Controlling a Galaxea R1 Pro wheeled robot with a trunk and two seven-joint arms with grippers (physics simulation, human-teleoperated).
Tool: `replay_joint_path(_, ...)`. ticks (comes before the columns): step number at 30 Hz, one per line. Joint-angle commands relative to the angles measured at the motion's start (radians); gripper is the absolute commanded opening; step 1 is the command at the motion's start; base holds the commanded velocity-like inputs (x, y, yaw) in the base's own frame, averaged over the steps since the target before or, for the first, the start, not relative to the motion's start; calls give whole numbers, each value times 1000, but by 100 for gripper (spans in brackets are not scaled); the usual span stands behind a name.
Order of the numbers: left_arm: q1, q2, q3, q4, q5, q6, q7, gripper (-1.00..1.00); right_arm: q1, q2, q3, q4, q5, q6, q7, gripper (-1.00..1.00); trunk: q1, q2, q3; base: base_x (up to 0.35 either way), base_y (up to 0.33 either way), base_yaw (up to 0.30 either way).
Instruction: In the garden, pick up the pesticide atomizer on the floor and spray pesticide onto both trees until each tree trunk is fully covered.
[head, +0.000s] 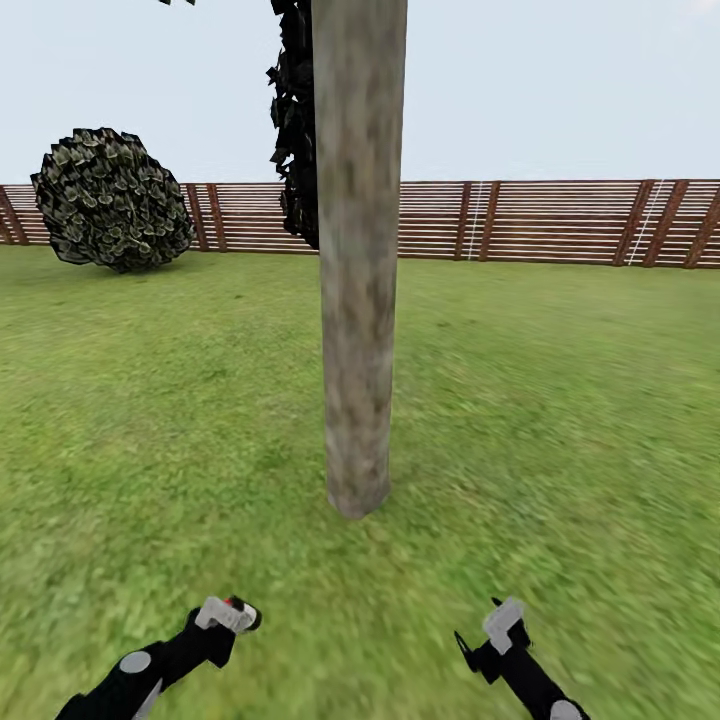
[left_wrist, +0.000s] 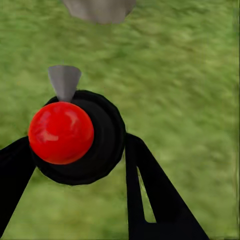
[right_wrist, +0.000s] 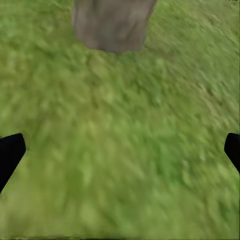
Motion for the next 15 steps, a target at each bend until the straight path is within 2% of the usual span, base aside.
replay_joint_path(1,-18,4,1,0,-36,-6,-48,-100,-2,0,1,-20,28,20,51,100,0,0,-1,0,0,0)
replay_joint_path(2,-27,5,1,0,-49,-5,-69,-100,-4,0,1,-28,38,28,79,100,0,0,-1,0,0,0)
replay_joint_path(4,-60,11,0,1,-106,0,-145,-100,-16,0,2,-57,61,47,193,100,0,0,-1,0,0,0)
replay_joint_path(5,-67,12,0,1,-122,3,-163,-100,-20,0,2,-64,64,50,218,100,0,0,-1,0,0,0)
replay_joint_path(8,-92,14,1,0,-203,26,-247,-100,-46,0,2,-82,74,58,322,100,0,0,-1,0,0,0)
replay_joint_path(10,-95,2,-10,-11,-213,36,-257,-100,-57,11,11,-94,81,69,332,100,0,0,-1,0,0,0)
replay_joint_path(12,-93,-9,-6,-22,-226,47,-268,-100,-62,23,3,-105,77,81,344,100,0,0,-1,0,0,0)
replay_joint_path(15,-85,8,10,-11,-235,32,-256,-100,-52,40,-13,-101,69,74,346,100,0,0,-1,0,0,0)
